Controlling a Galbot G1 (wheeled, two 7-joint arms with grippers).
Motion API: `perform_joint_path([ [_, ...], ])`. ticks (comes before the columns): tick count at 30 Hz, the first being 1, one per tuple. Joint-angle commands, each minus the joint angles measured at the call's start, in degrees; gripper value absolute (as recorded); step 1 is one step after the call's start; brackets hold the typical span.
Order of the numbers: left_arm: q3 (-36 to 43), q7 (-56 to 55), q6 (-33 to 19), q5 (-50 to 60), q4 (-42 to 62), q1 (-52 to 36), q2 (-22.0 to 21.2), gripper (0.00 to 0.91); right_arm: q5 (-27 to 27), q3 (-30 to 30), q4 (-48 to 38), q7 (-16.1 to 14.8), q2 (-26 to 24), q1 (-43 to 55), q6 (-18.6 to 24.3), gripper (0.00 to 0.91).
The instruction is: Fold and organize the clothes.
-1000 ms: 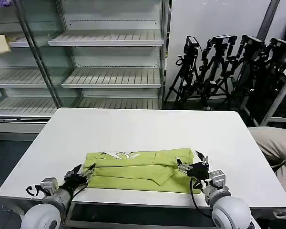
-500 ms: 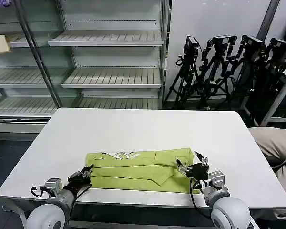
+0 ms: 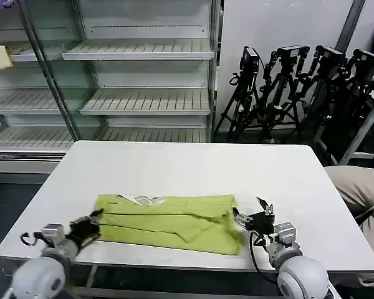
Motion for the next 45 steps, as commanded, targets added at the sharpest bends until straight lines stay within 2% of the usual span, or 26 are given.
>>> perform_joint_path([
  [1,-21.93,10.07,0.54,5.27,4.02,2.86,12.69,0.0,-0.64,0.51,-0.32,-0.57,0.43,-0.9,0.94,0.907],
  [4,-22.57,10.24,0.32,7.61,0.41,3.76,12.96,0.0,-0.92,0.6,-0.22,-0.66,0.53,-1.01,1.4,0.907],
  [8,-18.51,10.51,-0.13,12.45,-9.04,5.6,10.15,0.0,-1.27,1.6,0.39,-0.9,0.88,-2.47,1.94,0.907],
  [12,-9.06,9.97,0.07,17.52,-16.22,4.77,6.48,0.0,-2.62,4.56,2.1,-1.66,0.61,-5.34,2.89,0.907],
  [17,1.99,9.48,0.45,21.74,-20.52,2.89,2.13,0.0,-2.47,12.28,7.14,-2.45,-0.22,-8.27,3.02,0.907],
  [20,7.36,10.84,-1.02,27.82,-20.87,2.65,-1.61,0.0,-1.35,16.01,9.17,-2.86,-0.52,-9.8,3.05,0.907],
  [26,15.39,11.72,-1.82,33.84,-19.86,2.2,-6.43,0.0,0.51,18.35,9.94,-3.69,-0.43,-11.67,3.38,0.907],
  [45,23.39,11.07,-0.4,31.31,-12.06,-7.48,-7.89,0.0,0.31,18.04,9.18,-3.43,1.06,-11.32,3.31,0.907],
])
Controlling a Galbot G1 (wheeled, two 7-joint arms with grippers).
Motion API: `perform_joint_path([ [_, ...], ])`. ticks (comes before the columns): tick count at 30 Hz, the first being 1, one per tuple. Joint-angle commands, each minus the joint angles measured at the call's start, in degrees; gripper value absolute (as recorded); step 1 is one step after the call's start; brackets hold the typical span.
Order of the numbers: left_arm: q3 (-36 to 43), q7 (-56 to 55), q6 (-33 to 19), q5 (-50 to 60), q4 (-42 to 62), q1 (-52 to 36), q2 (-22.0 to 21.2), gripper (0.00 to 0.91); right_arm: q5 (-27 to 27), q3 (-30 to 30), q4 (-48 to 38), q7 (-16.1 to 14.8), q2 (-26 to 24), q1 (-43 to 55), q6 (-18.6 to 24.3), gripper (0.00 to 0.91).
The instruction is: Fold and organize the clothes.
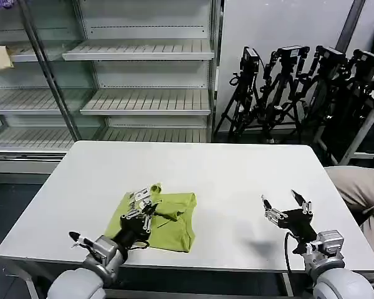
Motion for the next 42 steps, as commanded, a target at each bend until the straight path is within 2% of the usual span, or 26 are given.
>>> perform_joint_path([
  [1,6.74,-0.23,0.51,1.21,2.89,-5.12,-1.76,0.0,0.26,1.11,0.28,-0.03,0.27,-0.44,0.05,0.907],
  [10,7.89,-0.57,1.51,0.43,6.86,-8.28,-0.55,0.0,0.2,-0.21,-1.35,0.03,0.27,1.52,0.02,0.907],
  [22,8.04,-1.5,3.85,-5.87,6.14,-9.59,1.15,0.01,0.21,-1.65,-3.09,0.04,0.27,3.69,0.08,0.907],
  [36,8.69,-1.48,4.07,-5.95,8.09,-12.14,1.56,0.02,0.22,-1.44,-4.01,-0.14,0.34,4.1,0.31,0.907],
  [37,8.7,-1.56,4.08,-6.04,8.26,-12.34,1.57,0.171,0.22,-1.39,-4.02,-0.15,0.34,4.05,0.33,0.907],
  [38,8.73,-1.88,4.07,-6.51,8.42,-12.57,1.57,0.907,0.21,-1.31,-4.01,-0.28,0.42,3.92,0.34,0.907],
  [42,9.12,-5.14,3.08,-17.78,8.46,-14.4,0.99,0.907,-0.1,-1.37,-4.08,-0.58,0.68,3.27,0.64,0.907],
])
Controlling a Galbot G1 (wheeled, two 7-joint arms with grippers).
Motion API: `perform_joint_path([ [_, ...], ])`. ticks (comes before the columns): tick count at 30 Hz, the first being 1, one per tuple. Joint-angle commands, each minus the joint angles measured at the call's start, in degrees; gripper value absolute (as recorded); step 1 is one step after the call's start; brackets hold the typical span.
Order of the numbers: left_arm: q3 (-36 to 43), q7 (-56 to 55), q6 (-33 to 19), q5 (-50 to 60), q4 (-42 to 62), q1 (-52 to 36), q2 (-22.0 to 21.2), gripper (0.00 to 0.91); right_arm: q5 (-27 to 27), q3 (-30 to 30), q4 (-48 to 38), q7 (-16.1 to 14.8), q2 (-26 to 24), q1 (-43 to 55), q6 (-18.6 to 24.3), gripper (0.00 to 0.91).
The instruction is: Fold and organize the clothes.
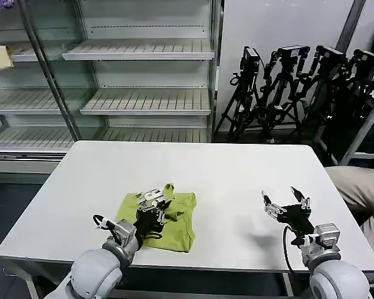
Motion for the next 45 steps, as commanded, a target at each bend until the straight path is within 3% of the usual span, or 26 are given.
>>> perform_joint_path([
  [1,0.44,-3.31,-2.25,-14.0,0.98,-3.2,-0.59,0.907,-0.4,0.0,-0.37,-0.3,0.29,-0.47,0.33,0.907],
  [10,-2.33,-2.49,-8.39,-18.67,-2.51,-3.59,0.31,0.907,-0.74,-0.04,-0.23,-0.74,0.79,-0.9,0.52,0.907],
  [14,-10.36,-2.56,-9.86,-17.88,-2.7,-1.2,2.81,0.907,-0.94,-0.37,0.05,-0.9,1.14,-0.77,0.53,0.907],
  [21,-22.85,-9.44,-1.91,-21.94,0.5,10.73,3.86,0.907,-0.65,-0.06,-0.25,-1.14,1.33,0.36,0.68,0.907],
  [27,-21.54,-11.49,0.25,-22.2,2.36,15.2,1.02,0.907,-0.68,-1.27,-0.53,-0.85,1.28,1.59,0.63,0.907],
  [43,-16.07,-9.96,-1.56,-16.95,8.65,10.14,-3.75,0.907,-0.57,0.84,1.66,-1.94,0.57,-2.69,1.81,0.907],
  [44,-16.04,-9.73,-1.5,-17.66,8.69,10.17,-3.92,0.625,-0.57,0.93,1.69,-1.96,0.58,-2.74,1.82,0.907],
  [45,-15.84,-9.71,-1.44,-18.12,8.61,10.26,-4.21,0.01,-0.46,1.19,1.82,-2.03,0.46,-2.81,1.85,0.907],
])
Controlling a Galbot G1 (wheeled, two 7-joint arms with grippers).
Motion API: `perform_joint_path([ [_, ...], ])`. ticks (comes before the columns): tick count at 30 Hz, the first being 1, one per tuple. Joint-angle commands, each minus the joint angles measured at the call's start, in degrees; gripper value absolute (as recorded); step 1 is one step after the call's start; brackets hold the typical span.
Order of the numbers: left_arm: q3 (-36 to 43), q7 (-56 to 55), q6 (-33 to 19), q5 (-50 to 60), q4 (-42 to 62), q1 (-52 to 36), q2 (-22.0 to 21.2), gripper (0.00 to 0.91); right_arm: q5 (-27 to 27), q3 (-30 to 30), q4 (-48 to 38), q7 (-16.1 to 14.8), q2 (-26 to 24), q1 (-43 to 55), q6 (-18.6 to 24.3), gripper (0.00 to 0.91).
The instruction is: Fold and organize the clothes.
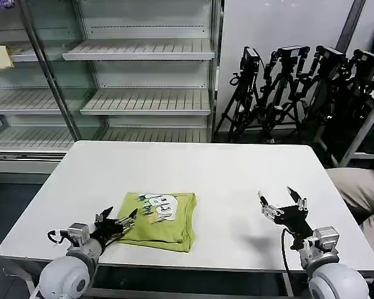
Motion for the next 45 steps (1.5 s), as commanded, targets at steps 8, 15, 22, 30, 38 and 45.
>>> perform_joint_path([
  [8,1.4,0.63,0.58,1.21,2.68,0.34,-2.79,0.01,0.55,1.43,0.86,-0.11,-0.19,-1.2,0.27,0.907],
  [15,1.67,1.24,0.37,1.7,3.14,0.38,-2.74,0.01,0.5,1.28,1.0,0.02,-0.02,-0.77,0.22,0.907],
  [22,1.96,3.25,-1.0,7.67,3.24,0.44,-2.4,0.01,0.36,1.26,1.27,0.3,-0.01,-0.6,0.24,0.907],
  [30,-4.47,8.77,-3.0,14.48,4.03,0.49,3.31,0.0,0.12,0.83,1.41,0.35,0.48,-0.63,0.25,0.907],
  [38,-28.5,18.17,-8.28,17.34,11.93,7.55,22.93,0.0,0.09,-1.11,0.6,0.35,0.98,1.59,0.27,0.907],
  [45,-43.41,26.71,-8.75,18.51,13.42,9.77,30.86,0.0,0.04,-2.16,-0.36,0.23,1.48,3.16,0.44,0.907],
])
